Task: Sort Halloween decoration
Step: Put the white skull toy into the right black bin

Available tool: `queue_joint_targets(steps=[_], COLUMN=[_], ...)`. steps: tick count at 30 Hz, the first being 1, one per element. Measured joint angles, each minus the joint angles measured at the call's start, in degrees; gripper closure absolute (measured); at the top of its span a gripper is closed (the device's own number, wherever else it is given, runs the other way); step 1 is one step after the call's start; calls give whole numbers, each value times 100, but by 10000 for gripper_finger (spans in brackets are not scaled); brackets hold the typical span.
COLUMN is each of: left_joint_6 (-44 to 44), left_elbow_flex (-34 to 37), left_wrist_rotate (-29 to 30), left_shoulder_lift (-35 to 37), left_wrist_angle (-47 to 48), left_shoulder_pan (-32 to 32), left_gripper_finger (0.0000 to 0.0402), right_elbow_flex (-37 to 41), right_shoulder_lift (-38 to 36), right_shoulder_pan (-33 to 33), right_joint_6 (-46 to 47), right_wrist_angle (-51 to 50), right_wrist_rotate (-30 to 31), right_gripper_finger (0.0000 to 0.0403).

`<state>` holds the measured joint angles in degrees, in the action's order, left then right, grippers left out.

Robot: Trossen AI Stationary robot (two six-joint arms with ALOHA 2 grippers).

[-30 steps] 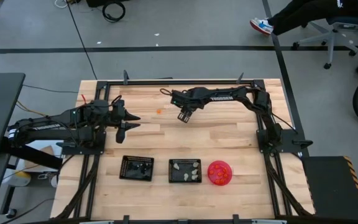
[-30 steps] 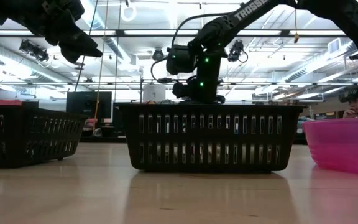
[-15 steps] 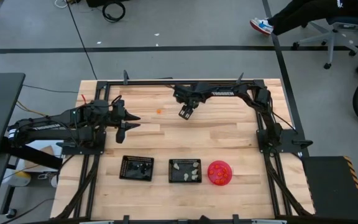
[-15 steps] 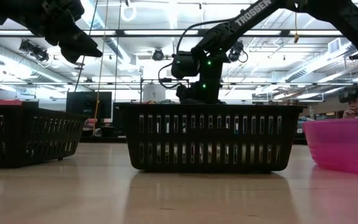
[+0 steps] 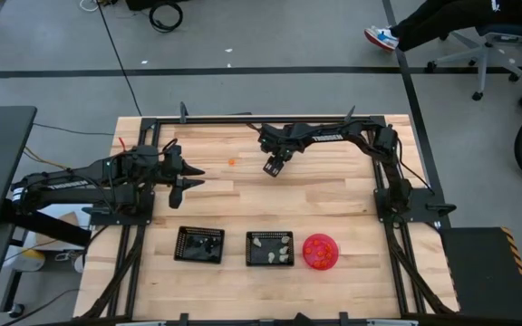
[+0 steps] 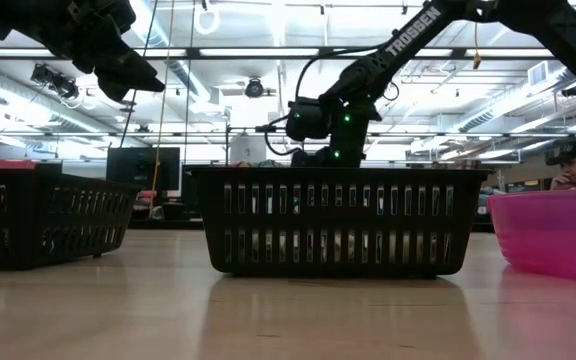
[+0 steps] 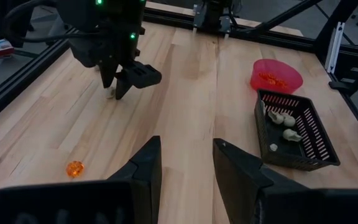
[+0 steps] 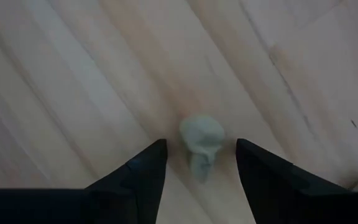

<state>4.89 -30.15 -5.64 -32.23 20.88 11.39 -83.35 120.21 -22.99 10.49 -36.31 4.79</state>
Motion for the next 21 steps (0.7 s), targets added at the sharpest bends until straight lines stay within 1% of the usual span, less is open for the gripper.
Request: queue_joint_targets(steps=[5,8,17,21], left_joint_6=[0,0,-2,-2], left_elbow_flex=[0,0,0,0], left_wrist_rotate=[1,1,1,-1], left_shoulder_lift=[0,0,0,0], left_wrist_angle=[0,0,0,0], left_shoulder_pan=[1,-1,-1,-1], left_gripper_finger=[285,285,285,285], right_elbow_flex=[72,74,74,76], right_shoulder_lift=[5,16,34,39], right_shoulder_pan=[3,5,14,37], right_joint_6=[-29,-60,-132,-165], right_wrist_angle=[128,190,242,244], right_wrist_rotate=[-3,-5,-56,-65], right_gripper_finger=[207,219,295,317])
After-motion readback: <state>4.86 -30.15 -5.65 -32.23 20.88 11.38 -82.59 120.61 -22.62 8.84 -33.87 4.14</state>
